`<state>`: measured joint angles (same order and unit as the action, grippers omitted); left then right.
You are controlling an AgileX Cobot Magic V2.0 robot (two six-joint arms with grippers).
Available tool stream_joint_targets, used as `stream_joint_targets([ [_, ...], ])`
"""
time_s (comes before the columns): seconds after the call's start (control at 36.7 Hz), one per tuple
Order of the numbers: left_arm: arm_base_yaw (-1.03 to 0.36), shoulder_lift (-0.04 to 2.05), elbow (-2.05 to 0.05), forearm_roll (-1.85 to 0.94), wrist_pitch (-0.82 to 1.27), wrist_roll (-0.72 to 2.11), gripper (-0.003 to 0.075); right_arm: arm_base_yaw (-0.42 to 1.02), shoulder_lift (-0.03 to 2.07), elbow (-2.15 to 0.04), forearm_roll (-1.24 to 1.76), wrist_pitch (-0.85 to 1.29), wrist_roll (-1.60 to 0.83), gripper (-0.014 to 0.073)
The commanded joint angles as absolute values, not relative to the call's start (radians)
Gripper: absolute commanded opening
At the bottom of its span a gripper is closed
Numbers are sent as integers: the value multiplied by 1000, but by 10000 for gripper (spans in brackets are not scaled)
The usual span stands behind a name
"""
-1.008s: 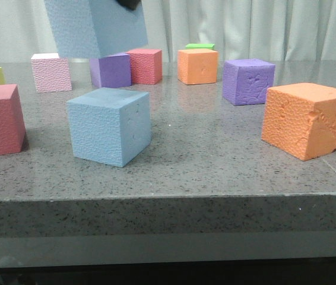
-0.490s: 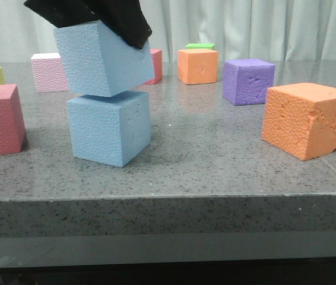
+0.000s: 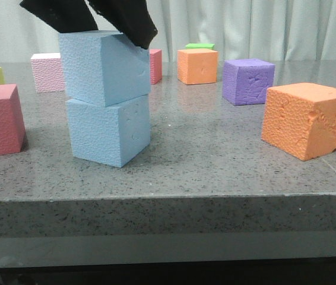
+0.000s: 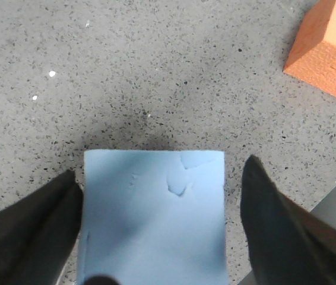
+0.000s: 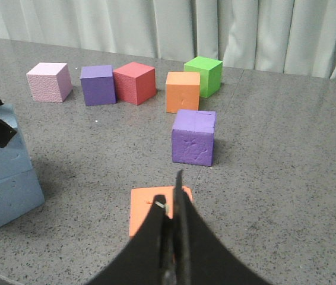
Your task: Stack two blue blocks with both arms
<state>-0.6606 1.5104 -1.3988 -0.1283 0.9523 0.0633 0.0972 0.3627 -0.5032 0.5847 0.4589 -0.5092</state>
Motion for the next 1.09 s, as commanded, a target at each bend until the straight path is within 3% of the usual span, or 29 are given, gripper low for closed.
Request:
stream_joint_targets([
  [0.0, -667, 1470, -1429, -149, 911, 66, 541, 90, 370, -528, 606, 405, -510, -65],
  [0.46, -666, 1468, -1607, -136, 1053, 66, 511, 90, 370, -528, 606, 405, -510, -65],
  [0.6, -666, 1468, -1607, -134, 1074, 66, 385, 90, 370, -528, 606, 406, -510, -65],
  [0.87, -666, 1468, -1621, -134, 1125, 66, -7, 90, 370, -528, 606, 407, -510, -67],
  [1.06, -668, 1431, -1627, -145, 1150, 68, -20, 90, 370, -528, 606, 407, -510, -67],
])
